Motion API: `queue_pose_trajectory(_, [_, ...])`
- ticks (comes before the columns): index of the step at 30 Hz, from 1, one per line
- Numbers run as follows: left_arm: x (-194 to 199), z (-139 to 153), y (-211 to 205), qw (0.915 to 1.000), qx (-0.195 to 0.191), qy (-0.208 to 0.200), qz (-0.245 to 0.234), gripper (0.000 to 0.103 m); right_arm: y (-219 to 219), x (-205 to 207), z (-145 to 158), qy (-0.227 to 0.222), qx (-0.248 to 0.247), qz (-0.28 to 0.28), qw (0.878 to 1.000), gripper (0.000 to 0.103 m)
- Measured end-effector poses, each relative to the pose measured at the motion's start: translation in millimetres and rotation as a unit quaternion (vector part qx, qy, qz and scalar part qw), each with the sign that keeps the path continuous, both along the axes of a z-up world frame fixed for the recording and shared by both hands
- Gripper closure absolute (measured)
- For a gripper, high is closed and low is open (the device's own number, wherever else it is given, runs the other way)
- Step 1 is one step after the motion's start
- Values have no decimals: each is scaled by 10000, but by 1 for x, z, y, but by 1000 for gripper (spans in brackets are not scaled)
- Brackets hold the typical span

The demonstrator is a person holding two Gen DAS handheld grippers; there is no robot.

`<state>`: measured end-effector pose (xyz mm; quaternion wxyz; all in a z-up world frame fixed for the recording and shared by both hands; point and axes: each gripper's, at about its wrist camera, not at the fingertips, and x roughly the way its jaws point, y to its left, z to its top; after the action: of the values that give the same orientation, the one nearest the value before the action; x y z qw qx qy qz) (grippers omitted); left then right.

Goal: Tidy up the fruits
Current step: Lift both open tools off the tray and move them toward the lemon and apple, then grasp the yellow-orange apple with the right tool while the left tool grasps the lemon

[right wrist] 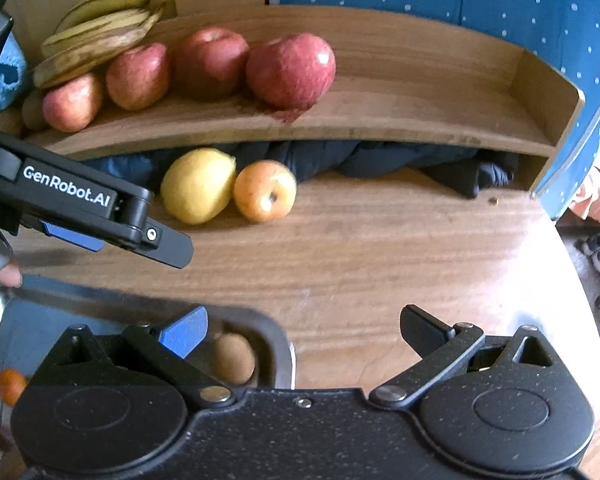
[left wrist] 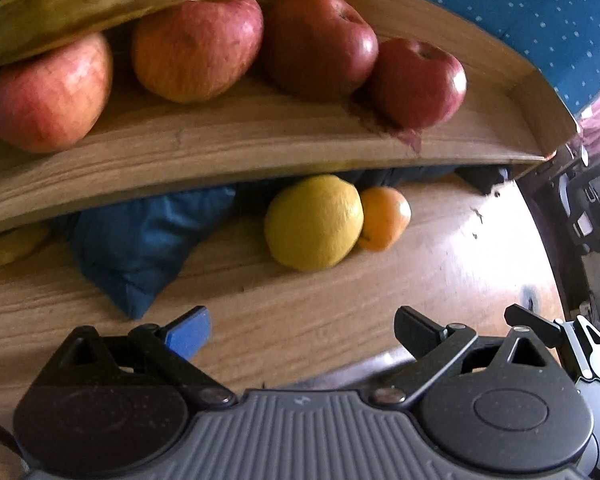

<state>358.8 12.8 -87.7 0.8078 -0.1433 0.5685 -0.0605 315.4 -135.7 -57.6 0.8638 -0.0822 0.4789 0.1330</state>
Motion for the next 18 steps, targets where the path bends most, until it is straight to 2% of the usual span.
queue_pose_trajectory(10, [11,-6,11,9995,-267,-84,118,4,11,35,-9,-307,-98,220,9992,9])
queue_pose_trajectory(18, [21,-9,19,9983,-530,-103,225,14,23,51,-20,-249,-29,476,9985,18])
